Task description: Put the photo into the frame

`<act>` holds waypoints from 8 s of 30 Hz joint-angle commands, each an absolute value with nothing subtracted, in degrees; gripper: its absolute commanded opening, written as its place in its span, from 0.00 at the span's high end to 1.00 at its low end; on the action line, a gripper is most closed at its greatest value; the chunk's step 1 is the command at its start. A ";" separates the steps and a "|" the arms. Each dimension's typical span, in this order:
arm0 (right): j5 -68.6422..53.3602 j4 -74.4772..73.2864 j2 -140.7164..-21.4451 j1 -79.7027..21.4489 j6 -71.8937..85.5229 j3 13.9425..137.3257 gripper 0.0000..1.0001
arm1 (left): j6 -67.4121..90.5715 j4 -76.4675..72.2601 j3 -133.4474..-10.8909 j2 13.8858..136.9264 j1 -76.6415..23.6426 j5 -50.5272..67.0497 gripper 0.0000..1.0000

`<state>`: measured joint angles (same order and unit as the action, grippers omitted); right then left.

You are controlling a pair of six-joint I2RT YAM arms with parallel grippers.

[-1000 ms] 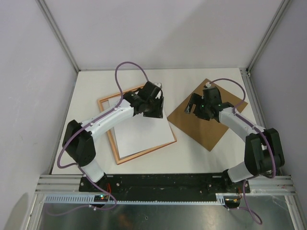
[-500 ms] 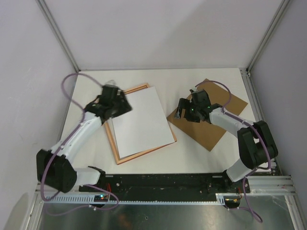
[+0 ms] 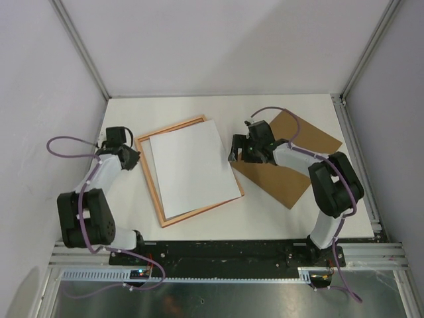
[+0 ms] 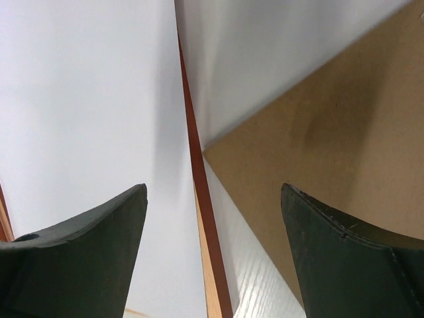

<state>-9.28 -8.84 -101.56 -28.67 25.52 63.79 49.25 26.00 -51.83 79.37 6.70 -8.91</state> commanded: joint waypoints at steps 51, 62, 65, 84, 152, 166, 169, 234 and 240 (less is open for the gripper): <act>-13.36 2.84 -94.98 -31.02 31.97 55.90 0.12 | 37.45 21.47 -66.17 106.48 1.81 1.76 1.00; -8.71 7.07 -105.13 -28.27 32.78 65.00 0.12 | 34.75 21.54 -66.89 107.06 2.11 3.23 1.00; -7.08 6.60 -107.77 -28.22 33.05 67.47 0.12 | 34.33 21.61 -66.86 106.97 2.25 3.68 1.00; -5.96 5.94 -113.20 -27.43 34.03 71.56 0.15 | 33.31 21.55 -67.30 107.31 2.45 4.87 1.00; 4.48 -10.26 -113.12 -28.93 28.60 87.23 0.11 | 30.03 20.30 -66.94 106.16 5.10 9.50 1.00; 5.54 -15.82 -91.49 -21.02 32.93 61.70 0.18 | 29.95 20.19 -66.97 94.26 -2.96 13.15 0.80; 7.21 -16.93 -85.04 -22.71 32.37 54.51 0.21 | 30.86 20.08 -66.90 92.54 -8.70 12.64 0.73; 20.79 -26.62 -72.05 -43.92 44.59 49.04 0.17 | 29.30 14.97 -79.78 99.31 -24.13 23.20 0.50; 16.59 -31.96 -56.42 -19.26 40.81 41.65 0.10 | 26.68 14.99 -91.06 112.65 -28.23 28.70 0.38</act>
<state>16.56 -24.43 -63.37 -32.62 43.79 46.24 29.95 15.42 -84.93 105.97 -24.82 22.61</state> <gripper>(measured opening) 0.877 0.586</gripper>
